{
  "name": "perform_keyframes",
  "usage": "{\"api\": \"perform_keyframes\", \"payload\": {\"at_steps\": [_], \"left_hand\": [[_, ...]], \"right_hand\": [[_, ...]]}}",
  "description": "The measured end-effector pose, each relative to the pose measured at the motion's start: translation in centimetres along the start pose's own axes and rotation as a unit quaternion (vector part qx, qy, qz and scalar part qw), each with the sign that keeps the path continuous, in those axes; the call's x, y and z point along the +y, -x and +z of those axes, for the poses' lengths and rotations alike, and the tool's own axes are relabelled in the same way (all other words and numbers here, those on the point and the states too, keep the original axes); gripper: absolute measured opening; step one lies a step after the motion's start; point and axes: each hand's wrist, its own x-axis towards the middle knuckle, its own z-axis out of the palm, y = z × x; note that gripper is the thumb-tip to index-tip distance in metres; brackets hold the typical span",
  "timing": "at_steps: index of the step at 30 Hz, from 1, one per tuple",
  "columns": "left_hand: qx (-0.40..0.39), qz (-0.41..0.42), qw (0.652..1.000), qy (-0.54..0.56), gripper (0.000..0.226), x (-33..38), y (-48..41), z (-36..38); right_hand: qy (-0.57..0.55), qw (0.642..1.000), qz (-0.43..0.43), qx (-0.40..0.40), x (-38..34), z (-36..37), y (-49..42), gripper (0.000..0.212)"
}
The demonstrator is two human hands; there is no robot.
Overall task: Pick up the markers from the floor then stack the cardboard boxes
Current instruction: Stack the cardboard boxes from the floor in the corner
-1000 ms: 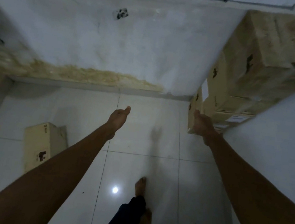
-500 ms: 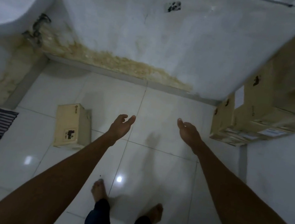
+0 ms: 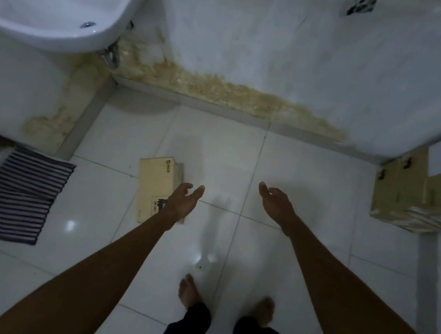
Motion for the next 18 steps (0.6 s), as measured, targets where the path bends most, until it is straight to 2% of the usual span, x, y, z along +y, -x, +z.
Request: {"api": "perform_keyframes", "payload": {"at_steps": [3, 5, 9, 18], "left_hand": [[0.006, -0.022, 1.000, 0.003, 0.065, -1.4, -1.9, -2.8], [0.011, -0.031, 0.999, 0.011, 0.066, -2.4, -3.2, -4.0], [0.017, -0.038, 0.998, 0.039, 0.066, -3.9, -5.6, -5.4], [0.059, -0.055, 0.997, 0.018, 0.056, -9.6, -13.9, -7.5]], "right_hand": [[0.023, 1.000, 0.000, -0.011, -1.4, 3.0, -1.4, 0.047], [0.035, 0.999, 0.002, -0.018, -2.1, 4.4, -2.7, 0.045], [0.043, 0.998, -0.011, -0.034, -3.6, 6.1, -4.7, 0.072], [0.098, 0.993, -0.037, -0.062, -4.6, 13.7, -11.7, 0.073]]}}
